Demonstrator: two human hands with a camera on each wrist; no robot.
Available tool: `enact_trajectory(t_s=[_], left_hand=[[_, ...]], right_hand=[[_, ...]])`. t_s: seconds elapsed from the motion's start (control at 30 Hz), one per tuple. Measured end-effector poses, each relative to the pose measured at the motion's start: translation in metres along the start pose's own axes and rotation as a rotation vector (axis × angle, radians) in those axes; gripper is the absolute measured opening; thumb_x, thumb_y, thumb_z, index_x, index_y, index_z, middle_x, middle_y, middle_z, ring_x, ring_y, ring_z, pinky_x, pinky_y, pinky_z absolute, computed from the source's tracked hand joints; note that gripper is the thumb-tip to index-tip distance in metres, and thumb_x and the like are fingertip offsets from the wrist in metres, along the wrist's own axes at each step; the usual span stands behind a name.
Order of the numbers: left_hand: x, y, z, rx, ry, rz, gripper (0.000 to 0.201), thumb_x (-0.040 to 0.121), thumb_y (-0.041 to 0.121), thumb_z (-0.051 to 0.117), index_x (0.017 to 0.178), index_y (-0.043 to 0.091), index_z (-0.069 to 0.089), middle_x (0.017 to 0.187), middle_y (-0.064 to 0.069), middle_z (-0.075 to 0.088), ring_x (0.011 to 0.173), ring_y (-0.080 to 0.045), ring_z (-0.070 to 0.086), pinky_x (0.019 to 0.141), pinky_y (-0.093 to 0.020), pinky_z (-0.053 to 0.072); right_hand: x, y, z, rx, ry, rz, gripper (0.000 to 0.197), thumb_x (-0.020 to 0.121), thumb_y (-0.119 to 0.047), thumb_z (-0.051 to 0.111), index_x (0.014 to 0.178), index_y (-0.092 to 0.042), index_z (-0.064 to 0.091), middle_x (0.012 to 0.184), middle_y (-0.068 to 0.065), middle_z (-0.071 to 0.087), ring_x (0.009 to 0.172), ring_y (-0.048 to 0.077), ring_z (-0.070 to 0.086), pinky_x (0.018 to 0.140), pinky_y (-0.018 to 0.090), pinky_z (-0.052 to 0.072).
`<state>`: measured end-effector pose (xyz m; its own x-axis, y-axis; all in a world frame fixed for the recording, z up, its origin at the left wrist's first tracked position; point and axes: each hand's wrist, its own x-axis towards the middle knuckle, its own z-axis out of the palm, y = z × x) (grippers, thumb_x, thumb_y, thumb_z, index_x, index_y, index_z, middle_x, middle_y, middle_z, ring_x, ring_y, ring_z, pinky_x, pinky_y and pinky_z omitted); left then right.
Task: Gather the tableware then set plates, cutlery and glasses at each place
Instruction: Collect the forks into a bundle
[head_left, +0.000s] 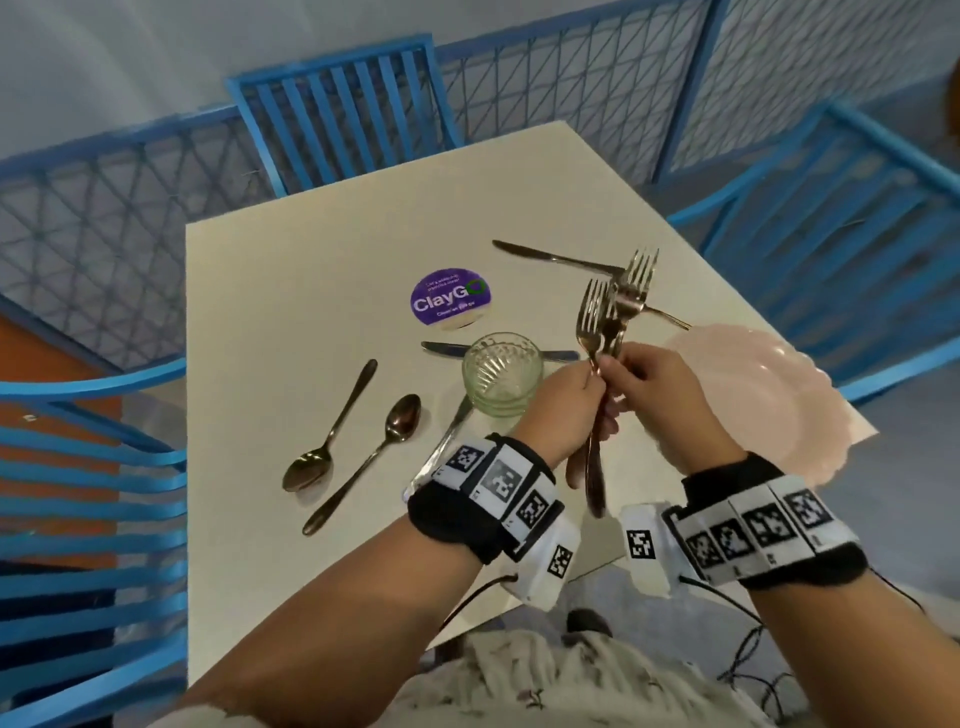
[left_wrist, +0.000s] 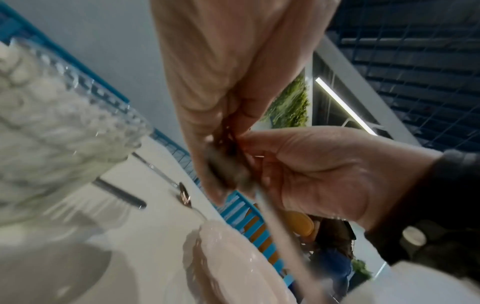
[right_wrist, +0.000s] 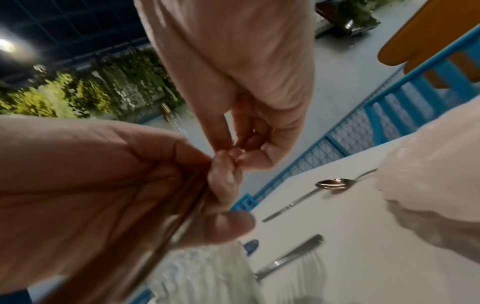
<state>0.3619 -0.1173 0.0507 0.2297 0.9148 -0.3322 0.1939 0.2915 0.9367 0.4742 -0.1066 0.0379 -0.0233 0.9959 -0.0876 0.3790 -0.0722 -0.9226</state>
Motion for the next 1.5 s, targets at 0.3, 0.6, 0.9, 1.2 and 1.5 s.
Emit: enact_trajectory(t_s=[0.3, 0.6, 0.9, 1.2, 1.5], left_hand=[[0.037, -0.063, 0.042, 0.175, 0.089, -0.182, 0.028, 0.094, 0.011, 0.046, 0.094, -0.011, 0.063, 0.077, -0.012, 0.056, 0.08, -0.03, 0.058, 0.089, -0.051, 0.051], [0.053, -0.083, 0.06, 0.277, 0.245, -0.261, 0.024, 0.087, 0.006, 0.056, 0.066, -0.001, 0.063, 0.059, -0.006, 0.05, 0.071, -0.025, 0.054, 0.074, -0.039, 0.049], [0.065, -0.078, 0.066, 0.288, 0.349, -0.318, 0.035, 0.083, 0.007, 0.06, 0.053, 0.018, 0.049, 0.06, -0.002, 0.051, 0.072, -0.024, 0.056, 0.081, -0.038, 0.055], [0.078, -0.092, 0.06, 0.23, 0.416, -0.334, 0.03, 0.08, 0.007, 0.066, 0.057, 0.018, 0.051, 0.079, -0.016, 0.068, 0.08, -0.032, 0.069, 0.077, -0.045, 0.059], [0.066, -0.086, 0.052, 0.326, 0.392, -0.251, 0.033, 0.079, 0.0, 0.061, 0.065, 0.024, 0.043, 0.077, -0.004, 0.056, 0.075, -0.024, 0.058, 0.08, -0.04, 0.055]], right_hand=[[0.018, 0.059, -0.011, -0.39, -0.209, 0.157, 0.03, 0.094, -0.019, 0.052, 0.067, -0.007, 0.054, 0.073, 0.018, 0.061, 0.08, 0.038, 0.063, 0.082, 0.049, 0.052], [0.035, 0.09, -0.002, -0.653, -0.275, 0.208, 0.034, 0.095, -0.021, 0.049, 0.063, -0.011, 0.045, 0.07, 0.004, 0.052, 0.079, 0.026, 0.057, 0.063, 0.024, 0.037], [0.04, 0.094, -0.006, -0.704, -0.266, 0.199, 0.021, 0.091, -0.012, 0.053, 0.1, 0.004, 0.064, 0.106, 0.019, 0.066, 0.101, 0.031, 0.062, 0.082, 0.031, 0.046], [0.048, 0.096, -0.003, -0.747, -0.287, 0.133, 0.017, 0.088, -0.009, 0.054, 0.094, 0.003, 0.065, 0.1, 0.016, 0.068, 0.099, 0.029, 0.064, 0.086, 0.032, 0.047], [0.047, 0.096, -0.002, -0.805, -0.281, 0.102, 0.02, 0.086, -0.012, 0.058, 0.102, 0.0, 0.055, 0.1, 0.018, 0.068, 0.099, 0.031, 0.062, 0.083, 0.033, 0.046]])
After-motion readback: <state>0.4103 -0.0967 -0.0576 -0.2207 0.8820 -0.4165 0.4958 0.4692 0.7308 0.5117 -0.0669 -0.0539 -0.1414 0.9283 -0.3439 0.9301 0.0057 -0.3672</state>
